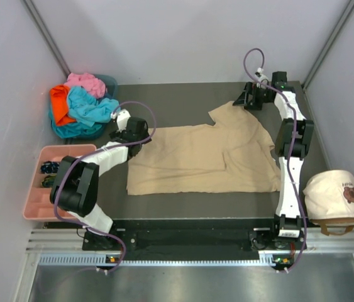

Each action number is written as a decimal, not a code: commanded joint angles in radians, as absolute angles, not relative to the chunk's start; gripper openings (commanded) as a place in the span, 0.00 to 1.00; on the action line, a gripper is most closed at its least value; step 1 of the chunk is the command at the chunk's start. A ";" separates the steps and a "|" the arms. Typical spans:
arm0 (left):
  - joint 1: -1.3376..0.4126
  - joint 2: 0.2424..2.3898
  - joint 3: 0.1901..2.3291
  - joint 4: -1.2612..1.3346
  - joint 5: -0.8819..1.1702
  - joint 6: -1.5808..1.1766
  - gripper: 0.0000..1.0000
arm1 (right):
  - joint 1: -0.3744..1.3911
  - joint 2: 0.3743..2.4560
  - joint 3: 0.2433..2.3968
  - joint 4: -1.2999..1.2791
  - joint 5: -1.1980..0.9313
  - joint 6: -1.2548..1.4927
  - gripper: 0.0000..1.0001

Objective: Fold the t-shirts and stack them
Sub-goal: Grap the side of the flattened tshirt furthest away from the robot with both arms

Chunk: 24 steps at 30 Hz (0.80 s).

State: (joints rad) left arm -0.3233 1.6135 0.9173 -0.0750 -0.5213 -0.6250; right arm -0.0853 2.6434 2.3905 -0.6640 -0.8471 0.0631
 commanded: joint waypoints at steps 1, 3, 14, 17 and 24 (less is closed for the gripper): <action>-0.316 1.618 0.908 -0.045 -0.532 -0.635 0.99 | -0.071 2.663 2.430 -0.716 -0.916 0.038 0.93; -0.313 1.623 0.908 -0.044 -0.529 -0.635 0.99 | -0.067 2.657 2.418 -0.716 -0.904 0.034 0.91; -0.307 1.612 0.885 -0.035 -0.526 -0.640 0.99 | -0.067 2.666 2.453 -0.683 -0.790 0.078 0.80; -0.307 1.615 0.881 -0.034 -0.522 -0.643 0.99 | -0.067 2.663 2.457 -0.670 -0.778 0.086 0.80; -0.305 1.626 0.890 -0.034 -0.518 -0.638 0.99 | -0.066 2.672 2.461 -0.650 -0.750 0.086 0.80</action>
State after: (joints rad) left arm -0.3111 1.6135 0.8864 -0.0673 -0.5152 -0.6296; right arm -0.0746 2.6553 2.4184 -0.6777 -0.7898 0.0906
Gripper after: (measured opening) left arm 0.990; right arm 0.804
